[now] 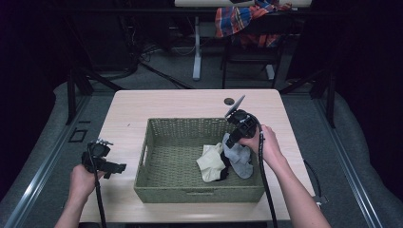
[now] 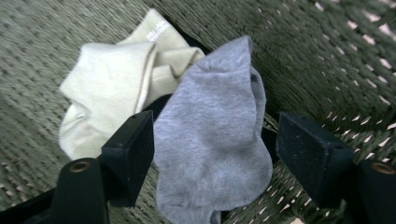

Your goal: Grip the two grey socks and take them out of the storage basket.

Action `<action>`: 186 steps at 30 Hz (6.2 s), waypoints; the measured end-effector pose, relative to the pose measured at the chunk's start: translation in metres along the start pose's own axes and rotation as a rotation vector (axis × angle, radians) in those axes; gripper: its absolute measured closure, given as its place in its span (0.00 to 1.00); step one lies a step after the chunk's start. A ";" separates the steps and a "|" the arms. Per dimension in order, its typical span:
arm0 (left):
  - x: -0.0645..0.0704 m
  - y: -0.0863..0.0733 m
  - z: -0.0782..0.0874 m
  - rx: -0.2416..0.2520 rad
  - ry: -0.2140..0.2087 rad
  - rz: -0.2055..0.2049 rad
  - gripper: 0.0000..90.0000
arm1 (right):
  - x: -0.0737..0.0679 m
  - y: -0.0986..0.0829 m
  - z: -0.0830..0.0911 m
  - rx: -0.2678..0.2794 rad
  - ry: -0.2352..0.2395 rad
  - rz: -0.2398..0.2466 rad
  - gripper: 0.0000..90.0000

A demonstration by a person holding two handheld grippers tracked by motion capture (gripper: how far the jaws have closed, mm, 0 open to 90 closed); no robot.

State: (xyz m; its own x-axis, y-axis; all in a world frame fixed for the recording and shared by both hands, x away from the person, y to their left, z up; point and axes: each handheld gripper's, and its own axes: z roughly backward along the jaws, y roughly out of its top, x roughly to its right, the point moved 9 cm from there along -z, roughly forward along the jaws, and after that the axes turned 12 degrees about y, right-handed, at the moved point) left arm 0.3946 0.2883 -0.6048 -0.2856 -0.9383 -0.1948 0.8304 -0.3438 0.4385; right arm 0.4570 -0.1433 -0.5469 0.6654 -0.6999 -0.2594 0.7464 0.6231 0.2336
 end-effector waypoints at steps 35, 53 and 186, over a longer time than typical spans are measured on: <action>0.001 0.000 -0.001 -0.001 -0.001 -0.001 0.00 | -0.008 -0.001 0.008 0.015 -0.015 -0.017 0.95; -0.001 0.000 -0.001 -0.005 0.002 0.003 0.00 | -0.031 0.001 0.048 0.088 0.028 0.030 0.96; 0.005 0.006 0.000 0.004 0.003 -0.011 0.00 | 0.119 -0.099 0.035 0.028 -0.057 -0.356 0.89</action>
State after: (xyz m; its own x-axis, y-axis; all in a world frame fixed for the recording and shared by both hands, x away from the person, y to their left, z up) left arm 0.3984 0.2818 -0.6030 -0.2928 -0.9345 -0.2025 0.8251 -0.3540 0.4403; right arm 0.4621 -0.3009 -0.5685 0.3617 -0.8903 -0.2768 0.9307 0.3271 0.1639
